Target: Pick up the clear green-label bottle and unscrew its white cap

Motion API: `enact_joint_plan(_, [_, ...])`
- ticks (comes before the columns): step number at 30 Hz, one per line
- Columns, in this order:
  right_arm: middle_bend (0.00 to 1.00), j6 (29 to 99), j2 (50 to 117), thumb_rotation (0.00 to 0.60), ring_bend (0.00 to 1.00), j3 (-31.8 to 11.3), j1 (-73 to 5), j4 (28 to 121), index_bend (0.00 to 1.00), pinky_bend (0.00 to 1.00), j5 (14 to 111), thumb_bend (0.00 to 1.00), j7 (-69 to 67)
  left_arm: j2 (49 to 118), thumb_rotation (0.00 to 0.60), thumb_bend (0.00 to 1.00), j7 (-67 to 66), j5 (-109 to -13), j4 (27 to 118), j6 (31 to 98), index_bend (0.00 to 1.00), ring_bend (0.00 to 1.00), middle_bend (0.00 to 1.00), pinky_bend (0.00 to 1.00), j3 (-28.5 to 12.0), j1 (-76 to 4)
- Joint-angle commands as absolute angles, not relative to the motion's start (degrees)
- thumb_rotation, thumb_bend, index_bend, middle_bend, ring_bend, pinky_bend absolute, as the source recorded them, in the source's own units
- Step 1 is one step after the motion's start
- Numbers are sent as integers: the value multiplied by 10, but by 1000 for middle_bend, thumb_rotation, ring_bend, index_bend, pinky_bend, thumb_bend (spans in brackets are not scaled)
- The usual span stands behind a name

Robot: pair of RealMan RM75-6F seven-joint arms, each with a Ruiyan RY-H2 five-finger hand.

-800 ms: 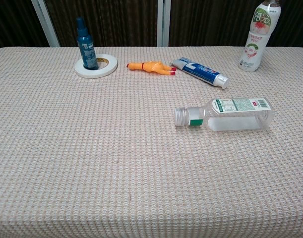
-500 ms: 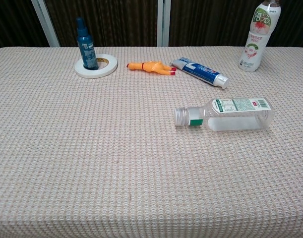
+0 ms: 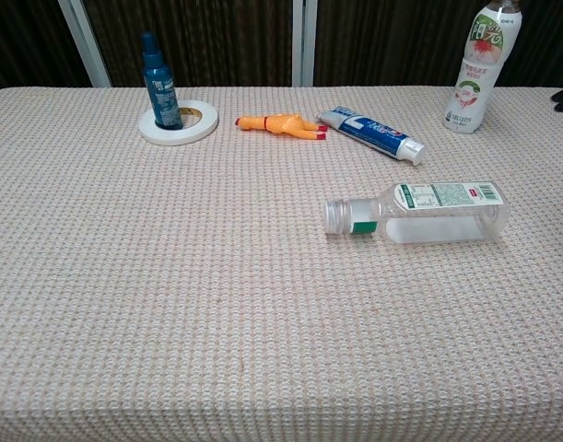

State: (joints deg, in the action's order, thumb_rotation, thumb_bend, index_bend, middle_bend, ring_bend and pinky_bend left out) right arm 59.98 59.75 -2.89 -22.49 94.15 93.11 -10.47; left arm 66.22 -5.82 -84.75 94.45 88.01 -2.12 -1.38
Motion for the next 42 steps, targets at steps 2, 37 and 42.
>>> enact_joint_plan(2, [69, 494, 645, 600, 0, -46, -306, 909, 0, 0, 893, 114, -84, 660, 600, 57, -58, -848, 947, 882, 194, 14, 77, 0, -22, -13])
enact_joint_plan(37, [322, 535, 845, 600, 145, -22, -363, 718, 333, 254, 902, 251, -135, 658, 600, 56, -42, -848, 939, 878, 194, 14, 77, 0, -20, -13])
enact_joint_plan(42, [422, 571, 862, 600, 251, -21, -360, 694, 491, 379, 915, 337, -168, 656, 600, 57, -43, -854, 939, 879, 194, 14, 77, 0, -23, -17])
